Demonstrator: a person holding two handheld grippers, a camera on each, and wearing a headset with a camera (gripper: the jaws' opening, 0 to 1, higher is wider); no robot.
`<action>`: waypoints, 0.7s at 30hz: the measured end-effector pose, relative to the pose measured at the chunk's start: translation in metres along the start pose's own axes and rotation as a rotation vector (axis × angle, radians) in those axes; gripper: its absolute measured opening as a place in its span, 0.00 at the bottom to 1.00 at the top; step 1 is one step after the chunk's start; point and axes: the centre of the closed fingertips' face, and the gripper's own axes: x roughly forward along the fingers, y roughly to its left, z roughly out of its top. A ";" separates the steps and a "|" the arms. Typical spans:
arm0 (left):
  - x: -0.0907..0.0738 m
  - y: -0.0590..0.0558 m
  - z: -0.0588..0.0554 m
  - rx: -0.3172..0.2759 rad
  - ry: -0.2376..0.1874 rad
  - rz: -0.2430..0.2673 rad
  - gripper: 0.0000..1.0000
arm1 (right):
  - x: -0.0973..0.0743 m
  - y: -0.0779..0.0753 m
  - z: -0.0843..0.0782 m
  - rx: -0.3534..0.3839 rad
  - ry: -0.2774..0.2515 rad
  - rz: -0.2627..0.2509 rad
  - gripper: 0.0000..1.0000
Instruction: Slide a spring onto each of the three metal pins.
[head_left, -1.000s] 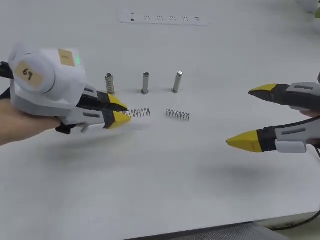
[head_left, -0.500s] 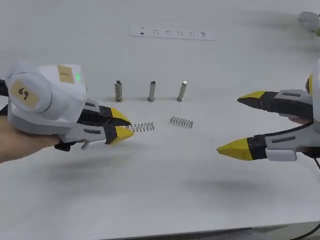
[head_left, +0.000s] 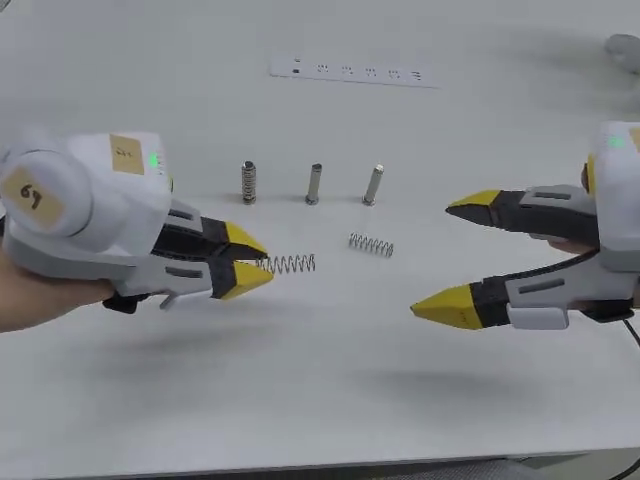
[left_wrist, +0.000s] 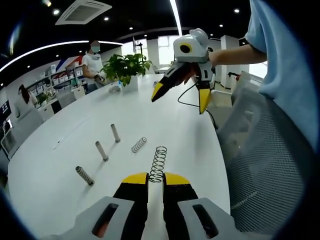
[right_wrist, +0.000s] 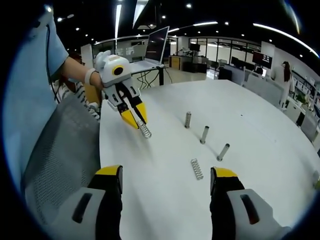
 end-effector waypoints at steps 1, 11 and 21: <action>0.000 0.000 0.000 -0.001 -0.002 0.000 0.02 | 0.002 0.002 0.001 -0.002 0.001 0.004 0.70; 0.004 -0.004 0.001 -0.014 -0.012 -0.015 0.02 | 0.036 0.029 0.009 -0.058 0.018 0.110 0.62; 0.006 -0.006 0.008 -0.005 -0.022 -0.035 0.02 | 0.051 0.031 0.017 -0.125 0.050 0.186 0.45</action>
